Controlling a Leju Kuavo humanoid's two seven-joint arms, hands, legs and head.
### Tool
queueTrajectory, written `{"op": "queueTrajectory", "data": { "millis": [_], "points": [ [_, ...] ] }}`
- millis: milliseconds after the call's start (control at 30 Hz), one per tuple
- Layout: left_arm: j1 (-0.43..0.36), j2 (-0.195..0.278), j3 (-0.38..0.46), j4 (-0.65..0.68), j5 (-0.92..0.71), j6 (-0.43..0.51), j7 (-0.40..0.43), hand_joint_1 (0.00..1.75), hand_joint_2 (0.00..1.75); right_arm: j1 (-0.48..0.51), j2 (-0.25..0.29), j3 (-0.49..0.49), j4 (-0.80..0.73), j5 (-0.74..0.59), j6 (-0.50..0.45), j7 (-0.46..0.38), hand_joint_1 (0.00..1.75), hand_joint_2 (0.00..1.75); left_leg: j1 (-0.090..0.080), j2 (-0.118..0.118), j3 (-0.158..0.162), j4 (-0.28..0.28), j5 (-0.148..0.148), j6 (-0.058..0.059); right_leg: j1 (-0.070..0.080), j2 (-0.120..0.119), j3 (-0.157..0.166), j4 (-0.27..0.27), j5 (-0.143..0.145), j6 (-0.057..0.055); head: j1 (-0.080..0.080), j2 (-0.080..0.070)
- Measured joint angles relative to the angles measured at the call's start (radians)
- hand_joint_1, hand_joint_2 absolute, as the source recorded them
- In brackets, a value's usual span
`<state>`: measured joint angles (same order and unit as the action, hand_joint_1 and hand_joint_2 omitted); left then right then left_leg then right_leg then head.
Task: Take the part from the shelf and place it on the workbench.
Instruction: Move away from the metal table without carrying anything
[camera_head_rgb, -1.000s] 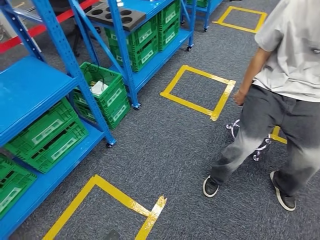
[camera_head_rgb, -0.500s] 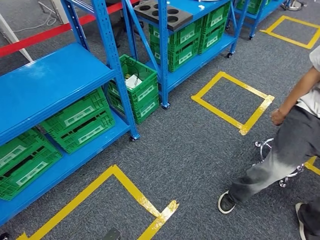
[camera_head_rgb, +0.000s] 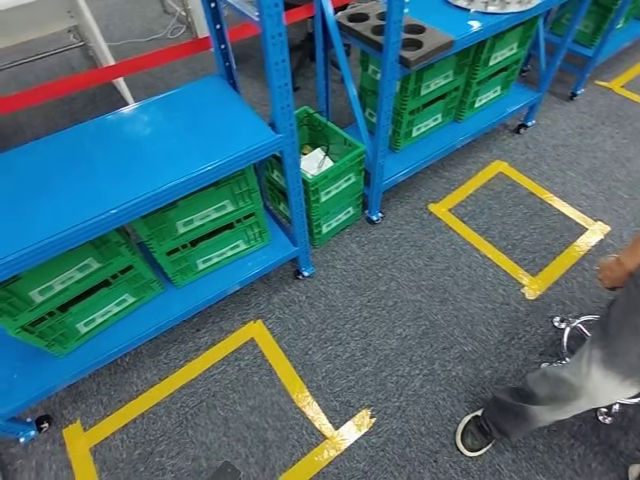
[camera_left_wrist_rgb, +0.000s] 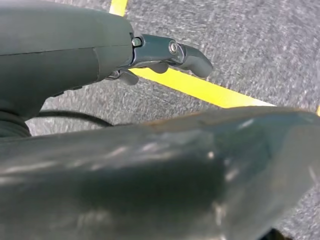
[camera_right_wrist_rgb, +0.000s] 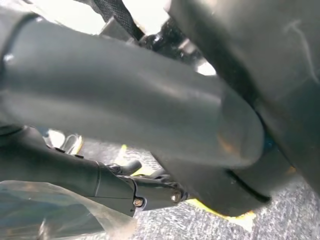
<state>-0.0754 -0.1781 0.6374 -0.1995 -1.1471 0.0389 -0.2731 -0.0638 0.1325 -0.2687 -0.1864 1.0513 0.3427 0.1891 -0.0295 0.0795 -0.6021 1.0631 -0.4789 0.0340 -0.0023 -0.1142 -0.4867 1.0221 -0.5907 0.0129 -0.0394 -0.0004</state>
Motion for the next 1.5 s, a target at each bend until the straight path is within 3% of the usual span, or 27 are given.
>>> {"op": "queueTrajectory", "data": {
  "millis": [67,133,200,267,300,367,433,500,567,633,700,733,800,833,867,933,1000,1067,1100,1167,1233,1267,1300,1333,1400,1433,1500],
  "points": [
    [0.003,0.000,0.000,0.000,0.000,0.000,0.000,0.00,0.00,-0.002,-0.001,0.000,-0.001,0.000,0.000,0.001,0.00,0.00,0.003,-0.020,0.005,-0.017,0.000,0.003,0.001,-0.012,0.010,-0.004,-0.005,0.007,-0.001,0.000],
    [0.005,0.000,0.000,0.000,0.000,0.000,0.000,0.00,0.00,-0.004,-0.002,-0.001,-0.002,0.000,0.000,0.001,0.00,0.00,0.011,-0.044,0.014,-0.034,0.006,0.008,-0.002,0.035,0.002,0.027,-0.028,0.014,0.002,0.000],
    [0.001,-0.002,0.000,0.000,0.000,0.000,0.000,0.00,0.00,-0.005,-0.002,-0.003,-0.002,-0.002,0.001,-0.003,0.00,0.00,0.018,-0.067,0.018,-0.040,0.009,0.013,-0.004,0.096,-0.054,0.137,-0.076,0.020,0.006,0.000],
    [-0.001,-0.003,0.000,0.000,0.000,0.000,0.001,0.00,0.00,-0.012,-0.002,-0.006,-0.002,-0.004,0.002,-0.008,0.00,0.00,0.020,-0.092,0.021,-0.040,0.008,0.015,-0.004,0.110,-0.116,0.249,-0.105,0.026,0.008,0.000],
    [0.000,-0.003,0.000,0.000,0.000,0.000,0.001,0.00,0.00,-0.016,-0.002,-0.007,-0.002,-0.004,0.002,-0.009,0.00,0.00,0.021,-0.106,0.023,-0.040,0.006,0.014,-0.005,0.112,-0.128,0.262,-0.091,0.029,0.008,0.000],
    [0.000,-0.004,0.000,0.000,0.000,0.000,0.004,0.00,0.00,-0.017,-0.003,-0.007,-0.002,-0.002,0.002,-0.007,0.00,0.00,0.025,-0.137,0.029,-0.036,0.002,0.008,-0.011,0.120,-0.105,0.184,-0.015,0.036,0.008,0.000],
    [-0.001,-0.004,0.000,0.000,0.000,0.000,0.005,0.00,0.00,-0.013,-0.004,-0.007,-0.002,-0.001,0.002,-0.005,0.00,0.00,0.028,-0.168,0.025,-0.025,-0.003,-0.004,-0.020,0.162,-0.065,0.074,0.036,0.043,0.011,0.000],
    [-0.002,-0.003,0.000,0.000,0.000,0.000,0.006,0.00,0.00,-0.012,-0.004,-0.008,-0.001,-0.001,0.002,-0.005,0.00,0.00,0.029,-0.190,0.010,-0.016,-0.002,-0.018,-0.022,0.193,-0.045,0.029,0.031,0.033,0.014,0.000],
    [0.003,-0.002,0.000,0.000,0.000,0.000,0.006,0.00,0.00,-0.014,-0.002,-0.008,-0.002,-0.001,0.003,-0.005,0.00,0.00,0.031,-0.207,0.000,-0.016,0.004,-0.029,-0.022,0.178,-0.038,0.020,0.028,0.015,0.012,0.000],
    [0.006,-0.002,0.000,0.000,0.000,0.000,0.006,0.00,0.00,-0.013,0.001,-0.008,-0.002,-0.001,0.003,-0.005,0.00,0.00,0.029,-0.178,-0.013,0.010,-0.010,-0.039,-0.024,0.154,-0.031,0.014,0.030,0.006,0.004,0.000],
    [0.003,-0.002,0.000,0.000,0.000,0.000,0.006,0.00,0.00,-0.008,0.001,-0.008,-0.002,-0.001,0.003,-0.004,0.00,0.00,0.028,-0.118,-0.060,0.109,-0.059,-0.048,-0.023,0.123,-0.023,0.011,0.027,-0.001,-0.006,0.000],
    [0.001,-0.002,0.000,0.000,0.000,0.000,0.006,0.00,0.00,-0.006,0.001,-0.008,-0.002,-0.001,0.003,-0.004,0.00,0.00,0.030,-0.100,-0.093,0.176,-0.084,-0.051,-0.020,0.106,-0.020,0.010,0.024,-0.005,-0.008,0.000],
    [0.002,-0.002,0.000,0.000,0.000,0.000,0.006,0.00,0.00,-0.004,0.000,-0.008,-0.002,0.000,0.003,-0.004,0.00,0.00,0.032,-0.088,-0.134,0.255,-0.098,-0.051,-0.016,0.077,-0.015,0.010,0.018,-0.009,-0.009,0.000],
    [0.003,-0.001,0.000,0.000,0.000,0.000,0.005,0.00,0.00,-0.003,0.000,-0.008,-0.002,0.000,0.003,-0.003,0.00,0.00,0.031,-0.086,-0.129,0.242,-0.077,-0.048,-0.014,0.064,-0.011,0.010,0.014,-0.010,-0.009,0.000],
    [0.004,-0.001,0.000,0.000,0.000,0.000,0.004,0.00,0.00,-0.003,-0.001,-0.009,-0.002,0.000,0.003,-0.003,0.00,0.00,0.029,-0.080,-0.106,0.194,-0.042,-0.040,-0.011,0.051,-0.005,0.010,0.010,-0.010,-0.009,0.000],
    [0.003,0.000,0.000,0.000,0.001,0.000,0.001,0.00,0.00,-0.001,-0.001,-0.009,-0.001,0.001,0.003,-0.003,0.00,0.00,0.015,-0.039,-0.046,0.072,0.012,-0.016,-0.006,0.027,0.003,0.007,0.000,-0.009,-0.008,0.000],
    [0.000,-0.001,0.000,0.000,0.001,0.000,-0.001,0.00,0.00,0.002,-0.001,-0.009,-0.001,0.001,0.003,-0.002,0.00,0.00,0.001,-0.005,-0.013,0.006,0.014,0.002,-0.001,0.004,0.005,0.001,-0.007,-0.004,-0.008,0.000],
    [0.002,0.000,0.000,0.000,0.003,0.000,-0.002,0.00,0.00,0.000,-0.001,-0.009,-0.002,0.001,0.002,-0.002,0.00,0.00,-0.001,-0.016,-0.006,-0.013,0.007,0.007,0.002,-0.018,0.016,-0.008,-0.011,0.003,-0.009,0.000],
    [0.005,0.000,0.000,0.000,0.004,-0.001,-0.002,0.00,0.00,-0.002,-0.001,-0.009,-0.002,0.002,0.002,-0.002,0.00,0.00,0.002,-0.027,-0.001,-0.023,0.010,0.008,0.002,-0.013,0.023,-0.009,-0.015,0.007,-0.008,0.000],
    [0.006,-0.001,0.000,0.000,0.006,-0.001,-0.003,0.00,0.00,-0.002,-0.002,-0.009,-0.003,0.002,0.002,-0.003,0.00,0.00,0.012,-0.052,0.013,-0.046,0.018,0.012,0.002,0.040,0.009,0.037,-0.045,0.014,-0.005,0.000],
    [0.001,-0.004,0.000,0.000,0.007,-0.001,-0.003,0.00,0.00,-0.003,-0.002,-0.011,-0.003,0.000,0.003,-0.008,0.00,0.00,0.018,-0.076,0.019,-0.053,0.020,0.016,-0.001,0.098,-0.058,0.160,-0.095,0.019,-0.001,0.000],
    [0.000,-0.004,0.000,0.000,0.008,-0.002,-0.003,0.00,0.00,-0.007,-0.002,-0.012,-0.003,-0.001,0.003,-0.010,0.00,0.00,0.020,-0.089,0.020,-0.053,0.018,0.017,-0.001,0.107,-0.093,0.219,-0.110,0.023,0.000,0.000],
    [0.000,-0.005,0.000,0.000,0.008,-0.002,-0.003,0.00,0.00,-0.011,-0.002,-0.012,-0.003,-0.001,0.003,-0.012,0.00,0.00,0.021,-0.103,0.024,-0.052,0.016,0.016,-0.001,0.111,-0.116,0.252,-0.107,0.026,0.001,0.000],
    [0.000,-0.005,0.000,0.000,0.008,-0.003,-0.003,0.00,0.00,-0.014,-0.003,-0.012,-0.003,-0.001,0.004,-0.012,0.00,0.00,0.023,-0.118,0.028,-0.051,0.013,0.013,-0.002,0.112,-0.122,0.249,-0.084,0.030,0.001,0.000],
    [0.001,-0.006,0.000,0.000,0.008,-0.003,-0.003,0.00,0.00,-0.013,-0.004,-0.012,-0.003,0.000,0.003,-0.009,0.00,0.00,0.028,-0.151,0.034,-0.045,0.005,0.003,-0.009,0.128,-0.093,0.151,0.001,0.038,0.001,0.000],
    [0.000,-0.005,0.000,0.000,0.008,-0.004,-0.003,0.00,0.00,-0.011,-0.004,-0.012,-0.002,0.000,0.003,-0.009,0.00,0.00,0.029,-0.166,0.033,-0.038,0.001,-0.003,-0.014,0.152,-0.075,0.096,0.031,0.041,0.004,0.000],
    [0.000,-0.005,0.000,0.000,0.009,-0.004,-0.003,0.00,0.00,-0.010,-0.004,-0.012,-0.001,0.000,0.003,-0.007,0.00,0.00,0.029,-0.190,0.020,-0.025,-0.002,-0.015,-0.021,0.189,-0.049,0.027,0.043,0.036,0.006,0.000]
  ]
}}
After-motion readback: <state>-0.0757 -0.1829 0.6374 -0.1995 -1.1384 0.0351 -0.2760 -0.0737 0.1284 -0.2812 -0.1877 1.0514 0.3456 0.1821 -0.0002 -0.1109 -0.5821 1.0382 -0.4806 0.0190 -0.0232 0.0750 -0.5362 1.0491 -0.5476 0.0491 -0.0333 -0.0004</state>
